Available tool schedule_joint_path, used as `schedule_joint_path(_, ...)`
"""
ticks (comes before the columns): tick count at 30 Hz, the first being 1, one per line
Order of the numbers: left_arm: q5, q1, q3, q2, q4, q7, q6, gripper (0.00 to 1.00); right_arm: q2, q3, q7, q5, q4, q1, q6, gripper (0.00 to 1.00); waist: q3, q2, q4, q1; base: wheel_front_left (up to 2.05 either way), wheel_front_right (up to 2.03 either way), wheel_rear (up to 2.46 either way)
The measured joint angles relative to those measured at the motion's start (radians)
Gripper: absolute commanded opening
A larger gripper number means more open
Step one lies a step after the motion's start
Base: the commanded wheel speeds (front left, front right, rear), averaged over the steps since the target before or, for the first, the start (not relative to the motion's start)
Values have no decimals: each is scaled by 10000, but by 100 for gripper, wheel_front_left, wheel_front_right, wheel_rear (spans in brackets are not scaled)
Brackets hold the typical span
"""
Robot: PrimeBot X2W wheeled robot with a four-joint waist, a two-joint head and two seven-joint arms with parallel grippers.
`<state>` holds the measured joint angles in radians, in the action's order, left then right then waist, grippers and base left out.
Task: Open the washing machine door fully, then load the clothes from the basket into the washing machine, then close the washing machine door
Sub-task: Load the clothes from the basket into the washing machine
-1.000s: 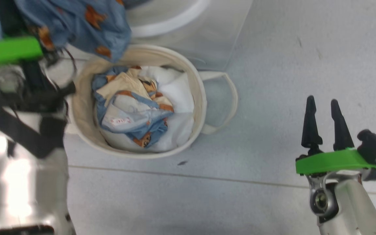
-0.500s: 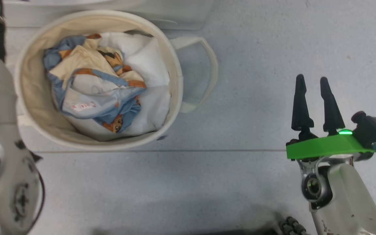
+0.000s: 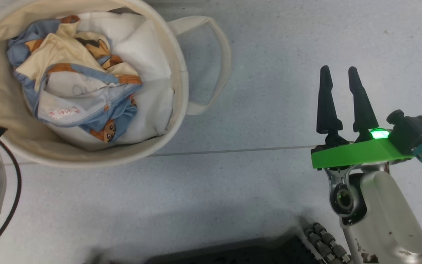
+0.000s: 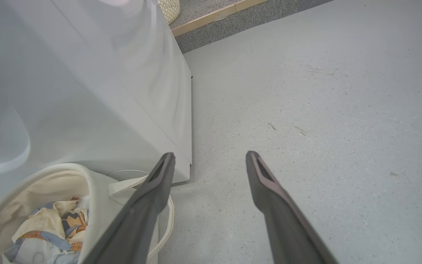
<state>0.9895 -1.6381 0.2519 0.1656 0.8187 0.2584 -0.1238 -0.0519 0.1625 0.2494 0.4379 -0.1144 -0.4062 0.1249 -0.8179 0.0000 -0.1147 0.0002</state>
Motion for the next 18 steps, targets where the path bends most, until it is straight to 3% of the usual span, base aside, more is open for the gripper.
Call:
schedule_joint_path(5,119,-64,662,-63,194,0,0,0,0,54,2,-4,42,4,0,100,-24,0,-210,-2,0,0,0)
schedule_joint_path(9,119,-148,688,-92,123,2,0,0,0,63,0,-6,81,6,0,100,-138,0,-249,-2,0,0,0)
schedule_joint_path(12,362,-240,397,-201,1099,-12,0,0,0,73,0,-12,88,7,0,100,-180,0,-195,-2,0,0,0)
schedule_joint_path(13,173,-220,75,-178,1258,-12,2,100,0,117,0,-15,88,7,0,100,-200,0,-178,-1,0,0,0)
schedule_joint_path(18,-341,-234,-654,-61,1480,-8,0,100,-2,153,0,-56,94,6,0,100,-237,0,-75,-1,0,0,0)
